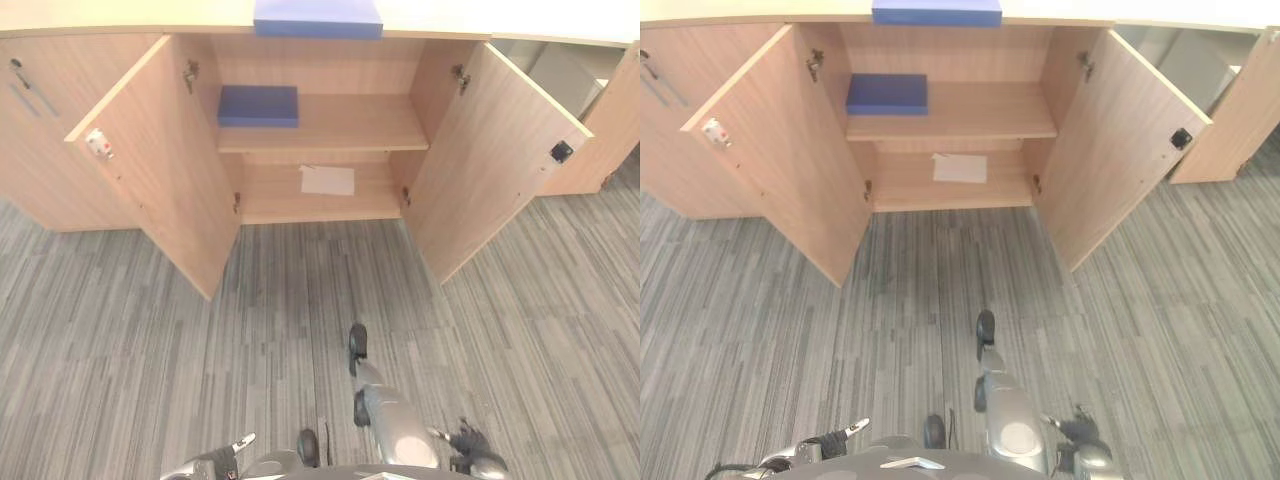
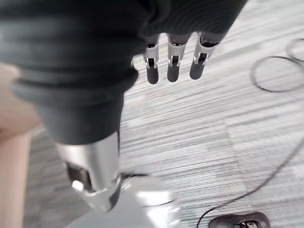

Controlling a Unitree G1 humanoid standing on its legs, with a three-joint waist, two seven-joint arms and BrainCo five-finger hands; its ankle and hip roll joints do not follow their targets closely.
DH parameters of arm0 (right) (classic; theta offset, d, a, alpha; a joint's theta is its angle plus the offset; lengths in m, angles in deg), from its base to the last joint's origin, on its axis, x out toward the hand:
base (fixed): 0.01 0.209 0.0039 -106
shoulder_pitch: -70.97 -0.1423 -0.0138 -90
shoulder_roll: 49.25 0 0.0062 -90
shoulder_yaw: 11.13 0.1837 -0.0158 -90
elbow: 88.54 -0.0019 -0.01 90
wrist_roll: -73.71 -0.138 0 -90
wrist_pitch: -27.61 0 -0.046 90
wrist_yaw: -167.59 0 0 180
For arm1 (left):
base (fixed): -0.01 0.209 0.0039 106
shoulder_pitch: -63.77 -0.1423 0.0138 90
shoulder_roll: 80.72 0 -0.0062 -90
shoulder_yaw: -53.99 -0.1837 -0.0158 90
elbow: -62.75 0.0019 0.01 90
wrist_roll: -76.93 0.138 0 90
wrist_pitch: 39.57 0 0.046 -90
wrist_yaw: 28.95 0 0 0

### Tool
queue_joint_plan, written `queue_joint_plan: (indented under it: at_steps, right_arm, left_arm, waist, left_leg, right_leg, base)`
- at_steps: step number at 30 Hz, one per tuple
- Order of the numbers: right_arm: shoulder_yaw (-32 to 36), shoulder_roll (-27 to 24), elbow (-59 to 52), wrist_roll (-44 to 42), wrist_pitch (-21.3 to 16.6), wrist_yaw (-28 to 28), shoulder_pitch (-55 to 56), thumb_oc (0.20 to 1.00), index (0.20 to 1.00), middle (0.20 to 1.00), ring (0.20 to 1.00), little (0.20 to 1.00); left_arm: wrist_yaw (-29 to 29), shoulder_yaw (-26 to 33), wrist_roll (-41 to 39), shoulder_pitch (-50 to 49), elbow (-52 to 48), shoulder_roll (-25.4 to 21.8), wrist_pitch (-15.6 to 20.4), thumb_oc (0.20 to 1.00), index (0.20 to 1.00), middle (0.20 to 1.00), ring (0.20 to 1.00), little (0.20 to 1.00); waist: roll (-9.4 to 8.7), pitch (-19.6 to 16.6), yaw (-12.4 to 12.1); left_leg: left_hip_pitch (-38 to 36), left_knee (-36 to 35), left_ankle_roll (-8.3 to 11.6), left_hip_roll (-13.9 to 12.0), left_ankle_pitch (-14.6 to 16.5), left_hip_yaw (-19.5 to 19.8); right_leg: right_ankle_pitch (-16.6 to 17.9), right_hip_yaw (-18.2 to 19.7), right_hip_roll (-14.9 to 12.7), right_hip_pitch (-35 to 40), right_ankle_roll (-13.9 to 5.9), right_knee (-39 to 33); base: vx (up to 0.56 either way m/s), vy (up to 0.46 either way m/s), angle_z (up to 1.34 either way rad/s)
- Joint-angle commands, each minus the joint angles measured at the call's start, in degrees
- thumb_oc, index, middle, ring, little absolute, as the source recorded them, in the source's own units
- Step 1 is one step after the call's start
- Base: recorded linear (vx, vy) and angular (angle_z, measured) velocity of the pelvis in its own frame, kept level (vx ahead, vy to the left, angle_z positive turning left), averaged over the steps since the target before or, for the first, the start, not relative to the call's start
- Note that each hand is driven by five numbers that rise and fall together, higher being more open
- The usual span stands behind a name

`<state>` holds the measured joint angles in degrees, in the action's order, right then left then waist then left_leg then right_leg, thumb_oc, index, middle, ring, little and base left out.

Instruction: Put the empty folder in the office cabinet

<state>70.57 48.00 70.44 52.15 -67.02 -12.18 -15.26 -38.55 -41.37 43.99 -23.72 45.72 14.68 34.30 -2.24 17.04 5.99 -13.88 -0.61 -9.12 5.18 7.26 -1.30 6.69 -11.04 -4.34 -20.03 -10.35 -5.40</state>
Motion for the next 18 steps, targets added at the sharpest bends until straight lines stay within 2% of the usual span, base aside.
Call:
queue_joint_plan:
  at_steps: [1, 3, 8, 10, 12, 13, 15, 17, 18]
  right_arm:
    - [-1.77, -2.84, -0.94, 2.12, -1.51, -1.91, -2.33, 1.0, 1.0, 1.0, 1.0, 1.0]
    - [-1.77, -3.17, 0.03, 2.52, -0.8, -2.69, -1.82, 1.0, 1.0, 1.0, 1.0, 1.0]
    - [-2.11, -3.8, 0.41, 2.85, -1.62, -3.42, -2.17, 1.0, 1.0, 1.0, 1.0, 1.0]
    - [-2.58, -4.49, -1.72, 2.33, -1.46, -2.86, -2.42, 1.0, 1.0, 1.0, 1.0, 1.0]
    - [-2.64, -4.63, -2.01, 2.66, -1.43, -2.65, -2.49, 1.0, 1.0, 1.0, 1.0, 1.0]
    - [-3.12, -5.11, -2.88, 3.17, -1.7, -1.86, -2.74, 1.0, 1.0, 1.0, 1.0, 1.0]
    - [-3.45, -6.02, -3.77, 2.37, -1.36, -1.98, -2.61, 1.0, 1.0, 1.0, 1.0, 1.0]
    - [-3.11, -7.37, -4.51, 3.48, -1.25, -2.89, -2.05, 1.0, 1.0, 1.0, 1.0, 1.0]
    - [-3.0, -7.93, -4.66, 4.3, -1.48, -3.47, -1.83, 1.0, 1.0, 1.0, 1.0, 1.0]
  left_arm:
    - [-0.32, -2.6, 0.02, -2.92, 1.99, 0.05, -0.78, 1.0, 1.0, 1.0, 1.0, 1.0]
    - [0.38, -2.81, -1.3, -2.66, 1.62, 0.46, -0.37, 1.0, 1.0, 1.0, 1.0, 1.0]
    - [-2.06, -1.93, 4.23, -3.41, 1.07, 0.49, -1.06, 1.0, 1.0, 1.0, 1.0, 1.0]
    - [-2.51, -2.64, 6.28, -3.82, -0.04, 0.28, -0.9, 1.0, 1.0, 1.0, 1.0, 1.0]
    - [-2.38, -2.87, 5.99, -3.84, -0.2, 0.23, -1.0, 1.0, 1.0, 1.0, 1.0, 1.0]
    - [-2.64, -3.43, 7.67, -3.94, -0.86, -0.01, -1.41, 1.0, 1.0, 1.0, 1.0, 1.0]
    - [-2.98, -3.9, 9.42, -3.98, -0.6, -0.16, -0.34, 1.0, 1.0, 1.0, 1.0, 1.0]
    - [-2.77, -5.17, 10.02, -4.15, -0.76, -0.73, 1.78, 1.0, 1.0, 1.0, 1.0, 1.0]
    - [-2.74, -5.77, 9.12, -4.07, -0.77, -1.03, 2.79, 1.0, 1.0, 1.0, 1.0, 1.0]
  waist:
    - [1.85, -1.32, 0.04]
    - [1.24, -2.09, 0.71]
    - [1.05, -3.53, 0.54]
    - [1.1, -3.94, 1.04]
    - [1.2, -4.0, 1.1]
    - [1.57, -4.26, 1.39]
    - [1.79, -4.69, 1.83]
    - [2.91, -6.28, 2.62]
    - [3.54, -6.96, 2.95]
  left_leg:
    - [-2.84, -0.8, 3.21, 1.64, 3.96, 1.6]
    - [-3.47, 1.18, 2.23, 2.22, 6.78, 3.16]
    - [-5.37, 3.44, 2.72, 1.04, 9.67, 1.68]
    - [-6.54, 4.32, 2.77, 0.25, 11.85, 1.84]
    - [-6.75, 4.35, 2.84, 0.12, 11.92, 1.89]
    - [-7.52, 4.29, 3.33, -0.63, 12.04, 1.44]
    - [-8.11, 4.6, 4.09, -1.45, 12.04, 0.91]
    - [-8.67, 6.34, 7.3, -3.65, 6.72, -0.01]
    - [-8.07, 8.9, 9.13, -4.96, 2.05, -0.64]
  right_leg:
    - [6.64, 0.63, 0.96, 2.23, 0.55, 1.35]
    - [7.36, 2.97, 0.85, 3.78, 1.23, 0.41]
    - [5.91, 3.64, -0.15, 7.58, 1.75, 1.12]
    - [4.19, 5.32, 0.4, 6.25, 2.96, 6.17]
    - [4.04, 5.36, 0.45, 5.69, 3.06, 7.33]
    - [3.05, 4.94, 0.75, 3.5, 3.7, 11.9]
    - [2.21, 4.67, 1.41, 2.53, 4.64, 13.5]
    - [0.13, 3.75, 3.06, 3.3, 6.59, 12.91]
    - [-0.88, 3.28, 3.91, 4.08, 7.66, 12.38]
  base:
    - [0.31, -0.072, 0.06]
    - [0.48, -0.126, 0.28]
    - [0.51, -0.163, 0.82]
    - [0.45, -0.183, 0.21]
    - [0.22, -0.11, -0.06]
    - [0.26, -0.142, 0.03]
    - [0.37, -0.22, -0.12]
    - [0.36, -0.254, 0.06]
    - [0.26, -0.223, 0.12]
